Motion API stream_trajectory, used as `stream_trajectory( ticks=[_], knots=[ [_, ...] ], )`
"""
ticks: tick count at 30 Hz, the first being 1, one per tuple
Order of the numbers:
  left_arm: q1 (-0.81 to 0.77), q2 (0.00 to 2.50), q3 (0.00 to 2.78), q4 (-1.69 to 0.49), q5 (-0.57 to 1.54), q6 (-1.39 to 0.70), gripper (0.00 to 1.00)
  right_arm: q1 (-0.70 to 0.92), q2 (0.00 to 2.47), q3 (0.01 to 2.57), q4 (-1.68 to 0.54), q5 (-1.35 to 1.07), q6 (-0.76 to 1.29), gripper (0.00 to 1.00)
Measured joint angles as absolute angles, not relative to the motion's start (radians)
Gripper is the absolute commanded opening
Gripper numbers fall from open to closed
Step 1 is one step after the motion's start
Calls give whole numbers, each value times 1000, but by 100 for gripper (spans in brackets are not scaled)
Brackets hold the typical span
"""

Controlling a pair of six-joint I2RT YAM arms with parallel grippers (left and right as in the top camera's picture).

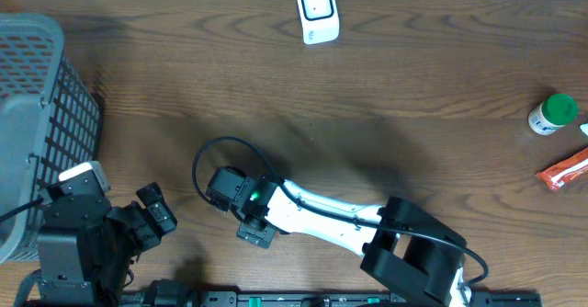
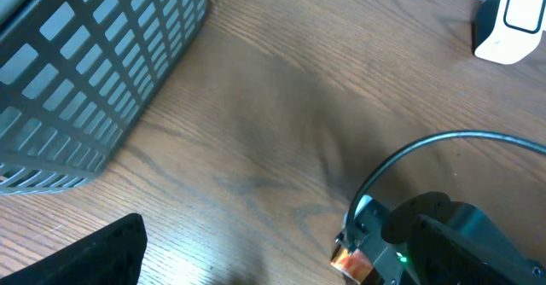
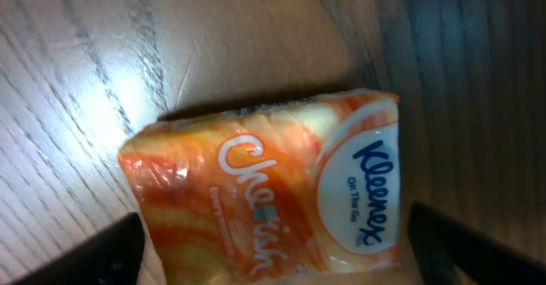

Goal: Scan the item barcode
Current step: 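Reach the right gripper down to the orange-and-white snack pack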

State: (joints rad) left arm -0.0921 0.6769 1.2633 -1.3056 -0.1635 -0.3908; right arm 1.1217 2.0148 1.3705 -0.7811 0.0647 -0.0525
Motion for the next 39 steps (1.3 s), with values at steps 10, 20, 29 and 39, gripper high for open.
stream_trajectory(
  ticks=[10,20,29,39],
  knots=[
    [-92,677,1264,-1306,-163,-391,98,1066,2011,1371,-833,141,-40,45],
    [-92,677,1264,-1306,-163,-391,98,947,2011,1369,-960,464,15,99],
    [-92,677,1263,-1306,-163,-391,98,914,2011,1460,-975,362,99,86],
    [-92,677,1264,-1306,-163,-391,98,912,2002,1455,-717,152,216,14]
  ],
)
